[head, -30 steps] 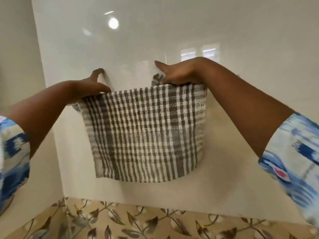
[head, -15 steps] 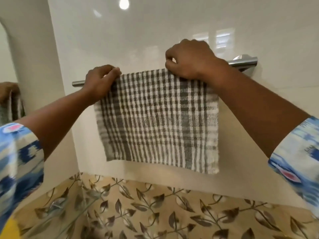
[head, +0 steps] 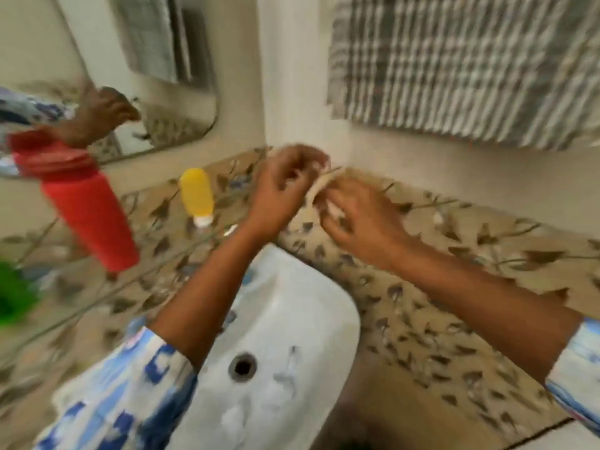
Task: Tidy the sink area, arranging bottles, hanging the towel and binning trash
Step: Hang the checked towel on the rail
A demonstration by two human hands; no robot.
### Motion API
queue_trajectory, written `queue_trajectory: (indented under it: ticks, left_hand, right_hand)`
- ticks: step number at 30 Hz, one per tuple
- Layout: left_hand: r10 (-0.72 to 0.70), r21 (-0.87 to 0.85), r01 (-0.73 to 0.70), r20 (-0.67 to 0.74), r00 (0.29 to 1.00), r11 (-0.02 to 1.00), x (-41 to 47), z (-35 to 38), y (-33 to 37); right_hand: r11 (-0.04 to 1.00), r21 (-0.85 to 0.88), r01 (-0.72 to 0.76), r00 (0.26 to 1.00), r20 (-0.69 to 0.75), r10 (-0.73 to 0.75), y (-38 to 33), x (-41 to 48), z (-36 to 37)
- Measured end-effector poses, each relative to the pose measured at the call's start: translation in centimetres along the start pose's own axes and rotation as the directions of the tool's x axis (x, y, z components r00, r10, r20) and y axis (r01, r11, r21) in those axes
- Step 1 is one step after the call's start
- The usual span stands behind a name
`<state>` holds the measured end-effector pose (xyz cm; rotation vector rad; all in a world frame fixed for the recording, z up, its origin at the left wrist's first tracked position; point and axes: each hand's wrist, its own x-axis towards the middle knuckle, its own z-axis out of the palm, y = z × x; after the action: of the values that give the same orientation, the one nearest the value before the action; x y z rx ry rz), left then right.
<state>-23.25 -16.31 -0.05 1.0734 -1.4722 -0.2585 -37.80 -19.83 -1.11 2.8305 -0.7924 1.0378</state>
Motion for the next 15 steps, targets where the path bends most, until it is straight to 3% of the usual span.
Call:
queue_trajectory:
  ticks: [2,3,7,11,15]
  left_hand:
    - [-0.223,-0.05,0.234,0.161,0.961,0.971,-6.2,-1.5,-2.9]
    - [-0.35,-0.011,0.362,0.229,0.908,0.932,-9.2,-2.2,-4.4]
    - [-0.78,0.208,0.763,0.317,0.54,0.612,-19.9,-4.3,-9.7]
    - [-0.958,0.223,0.939,0.181,0.223,0.261,-26.9,-5.1,-13.2]
    - [-0.999,0.033,0.999,0.048,0.01,0.011,-31.2,-4.4,-15.8]
  right_hand:
    - [0.987,0.102,-0.123,0.961,0.262,0.093,-0.7,-3.9,6.2]
    - [0.967,0.155,-0.203,0.927,0.35,0.138,-1.1,-5.6,9.0]
    - [0.876,0.184,-0.445,0.773,0.573,0.272,-2.1,-10.3,18.2]
    - [0.887,0.013,-0.461,0.543,0.794,0.271,-1.9,-13.0,24.5]
    - [0.899,-0.069,-0.433,0.469,0.834,0.291,-1.5,-14.5,27.6]
